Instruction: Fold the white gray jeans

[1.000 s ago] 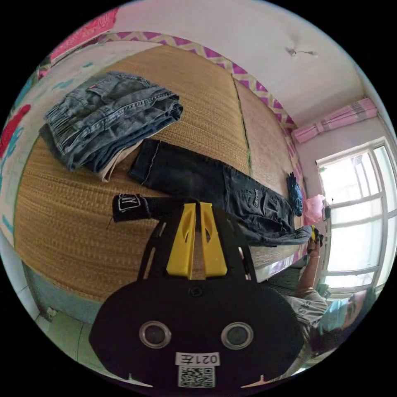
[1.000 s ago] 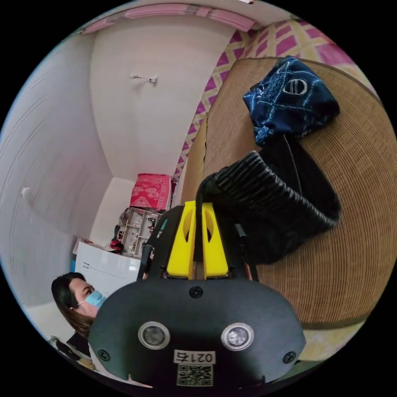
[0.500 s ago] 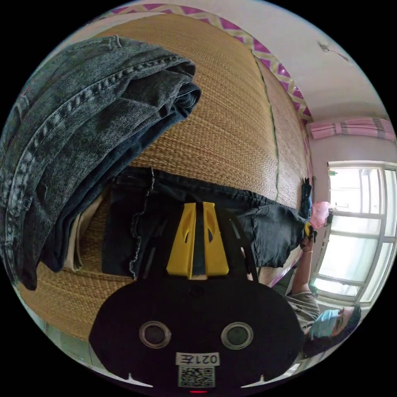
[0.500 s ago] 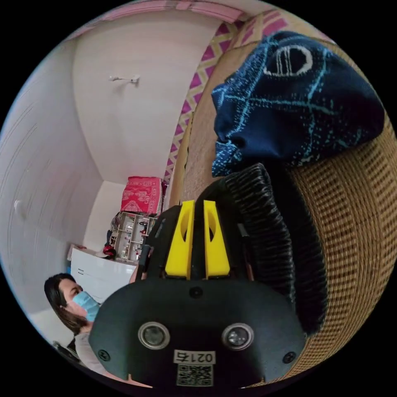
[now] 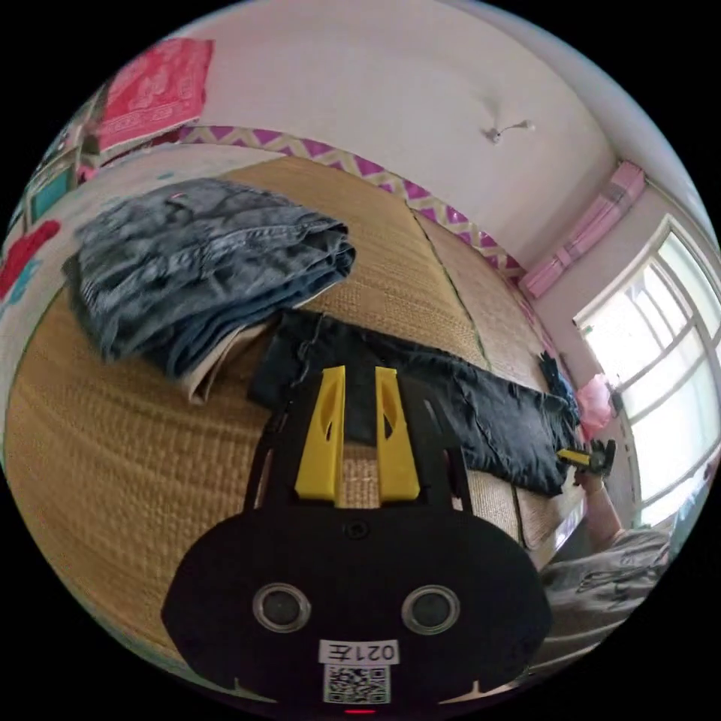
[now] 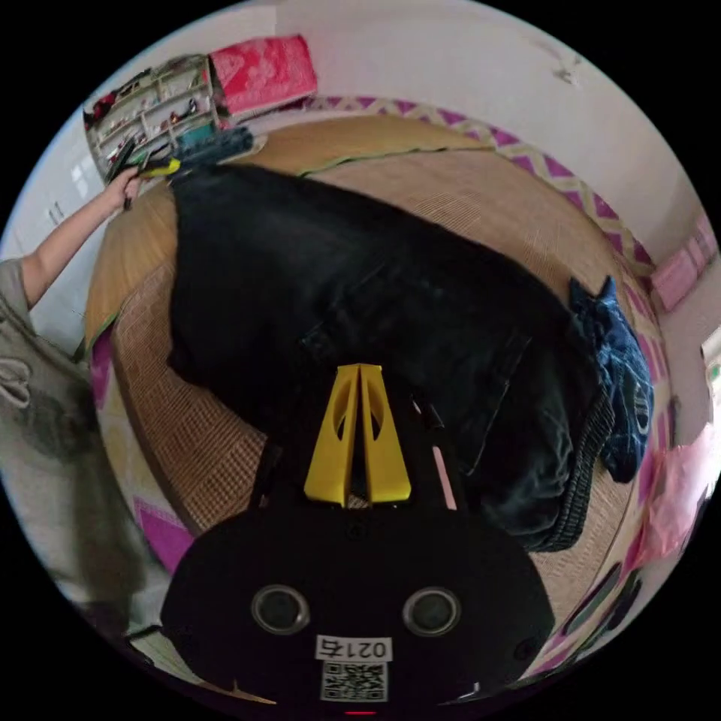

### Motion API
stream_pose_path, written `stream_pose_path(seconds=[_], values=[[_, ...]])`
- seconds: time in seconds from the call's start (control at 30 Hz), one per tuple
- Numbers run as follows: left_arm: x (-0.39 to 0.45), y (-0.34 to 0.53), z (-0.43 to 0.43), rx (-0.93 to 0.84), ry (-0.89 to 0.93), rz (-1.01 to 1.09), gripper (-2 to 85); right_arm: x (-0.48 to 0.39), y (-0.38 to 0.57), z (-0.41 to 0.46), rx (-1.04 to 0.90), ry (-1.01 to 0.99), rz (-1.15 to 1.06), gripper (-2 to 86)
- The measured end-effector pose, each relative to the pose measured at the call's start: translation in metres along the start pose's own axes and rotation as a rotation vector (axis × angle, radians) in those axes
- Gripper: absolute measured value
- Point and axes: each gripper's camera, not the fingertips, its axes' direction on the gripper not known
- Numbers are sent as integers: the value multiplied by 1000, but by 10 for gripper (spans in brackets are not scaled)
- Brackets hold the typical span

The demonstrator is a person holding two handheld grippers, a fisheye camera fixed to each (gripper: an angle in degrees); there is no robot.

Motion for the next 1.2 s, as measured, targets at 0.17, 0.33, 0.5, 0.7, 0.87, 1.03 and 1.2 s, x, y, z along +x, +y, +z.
stream_pose_path(seconds=[0.17, 0.33, 0.5, 0.7, 0.87, 1.03, 1.2], values=[[-33, 64, -9, 23, 190, -372, 163, 3, 7, -43, 102, 14, 119, -8], [-24, 47, -21, 57, 177, -436, 149, 6, 43, -93, 194, -67, 206, -6], [2, 3, -22, 84, 93, -409, 104, 24, 104, -137, 283, -167, 318, -6], [29, -6, -46, 242, 225, -439, 5, 41, 161, -166, 315, -162, 373, -6], [186, -53, -146, 345, 146, -189, -8, 69, 201, -183, 347, -190, 407, -6], [450, -75, -226, 402, 57, 280, -9, 100, 241, -188, 383, -237, 436, -6], [725, -25, -183, 300, -84, 704, -6, 132, 287, -186, 413, -295, 479, -6]])
